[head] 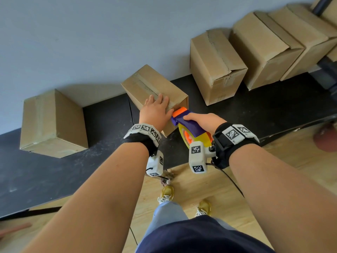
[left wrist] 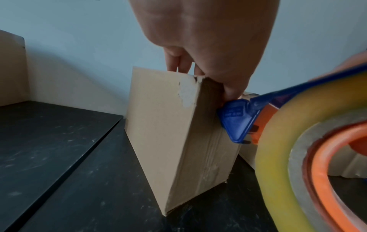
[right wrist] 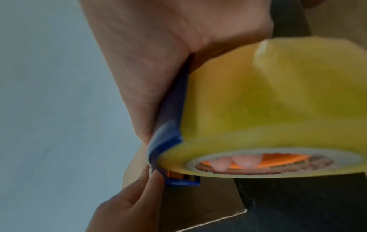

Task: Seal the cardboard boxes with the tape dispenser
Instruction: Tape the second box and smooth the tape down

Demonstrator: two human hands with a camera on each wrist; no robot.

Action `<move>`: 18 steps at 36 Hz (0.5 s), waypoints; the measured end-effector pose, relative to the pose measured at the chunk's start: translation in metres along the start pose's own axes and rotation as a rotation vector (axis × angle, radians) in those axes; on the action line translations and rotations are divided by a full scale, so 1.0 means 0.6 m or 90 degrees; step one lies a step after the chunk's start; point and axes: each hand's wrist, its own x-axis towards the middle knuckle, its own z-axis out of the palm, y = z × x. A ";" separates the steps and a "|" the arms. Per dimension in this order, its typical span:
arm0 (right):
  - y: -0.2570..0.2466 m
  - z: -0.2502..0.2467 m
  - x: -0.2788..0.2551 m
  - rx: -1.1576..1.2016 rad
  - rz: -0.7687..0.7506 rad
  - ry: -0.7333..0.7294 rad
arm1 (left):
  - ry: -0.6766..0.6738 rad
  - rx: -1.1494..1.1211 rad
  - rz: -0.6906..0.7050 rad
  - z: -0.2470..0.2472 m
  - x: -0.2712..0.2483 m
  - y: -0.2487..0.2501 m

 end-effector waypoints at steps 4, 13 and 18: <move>0.002 0.002 -0.005 0.063 0.018 -0.069 | -0.012 -0.011 -0.020 -0.001 -0.002 0.004; 0.030 -0.009 -0.003 -0.030 0.028 0.006 | 0.017 0.005 -0.037 0.002 0.000 0.015; 0.034 -0.026 -0.010 -0.022 0.037 0.034 | 0.050 0.009 -0.061 0.003 0.002 0.024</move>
